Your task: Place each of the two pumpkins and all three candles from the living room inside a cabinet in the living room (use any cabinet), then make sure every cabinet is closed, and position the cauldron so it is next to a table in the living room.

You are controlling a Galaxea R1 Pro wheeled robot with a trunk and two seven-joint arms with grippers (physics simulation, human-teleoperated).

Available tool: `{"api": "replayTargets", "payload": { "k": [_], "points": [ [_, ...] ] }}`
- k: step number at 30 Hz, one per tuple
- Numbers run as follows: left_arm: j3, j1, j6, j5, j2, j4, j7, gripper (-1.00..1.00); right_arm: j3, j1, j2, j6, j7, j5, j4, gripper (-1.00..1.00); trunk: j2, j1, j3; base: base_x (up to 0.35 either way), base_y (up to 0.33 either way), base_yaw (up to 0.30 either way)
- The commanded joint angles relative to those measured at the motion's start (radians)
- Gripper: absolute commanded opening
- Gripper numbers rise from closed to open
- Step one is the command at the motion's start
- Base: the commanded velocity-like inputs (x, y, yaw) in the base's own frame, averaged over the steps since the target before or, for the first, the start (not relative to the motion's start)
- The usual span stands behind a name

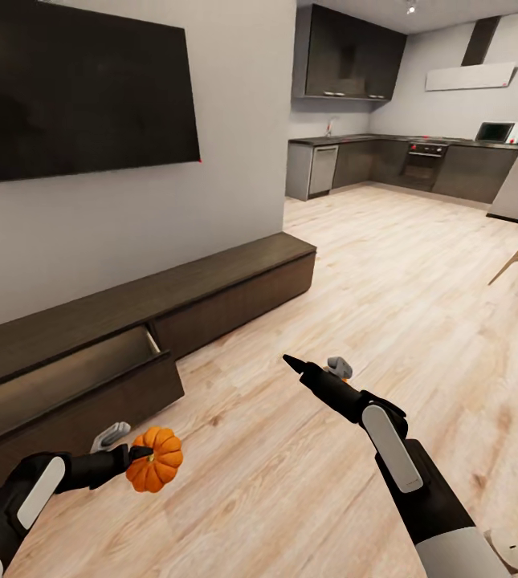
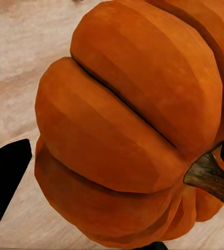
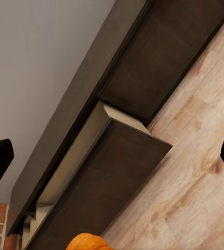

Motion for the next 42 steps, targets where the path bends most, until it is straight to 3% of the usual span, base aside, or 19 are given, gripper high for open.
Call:
{"api": "replayTargets", "payload": {
  "k": [1,5,8,10,17,42],
  "points": [
    [0.002,0.000,0.005,-0.001,-0.001,0.000,0.024,-1.00,0.000,-0.001,-0.001,0.003,0.002,0.000,0.000,1.00,0.007,-0.004,0.002,0.000,0.000,-0.015],
    [0.002,0.000,0.002,0.001,-0.010,-0.004,0.124,-1.00,0.000,-0.001,-0.001,0.003,0.001,0.000,0.001,1.00,0.035,-0.019,0.015,0.000,0.000,-0.007],
    [0.002,-0.001,-0.005,0.003,-0.035,-0.008,0.268,-1.00,0.000,-0.001,-0.001,0.002,0.001,0.000,0.001,1.00,0.056,-0.031,0.024,0.000,0.000,-0.001],
    [0.002,-0.002,-0.014,0.004,-0.042,-0.009,0.323,-1.00,0.000,-0.001,0.000,-0.005,0.000,0.000,0.007,1.00,0.070,-0.039,0.031,0.000,0.000,0.000],
    [0.002,-0.002,-0.072,0.004,-0.048,-0.009,0.421,-1.00,-0.001,-0.001,0.003,-0.024,-0.004,0.000,0.027,1.00,0.119,-0.065,0.053,0.000,0.000,0.000],
    [-0.007,-0.002,-0.075,0.012,-0.049,-0.022,0.426,-1.00,-0.001,-0.001,0.009,-0.026,-0.008,0.001,0.055,1.00,0.126,-0.069,0.056,0.080,-0.042,0.000]
  ]
}}
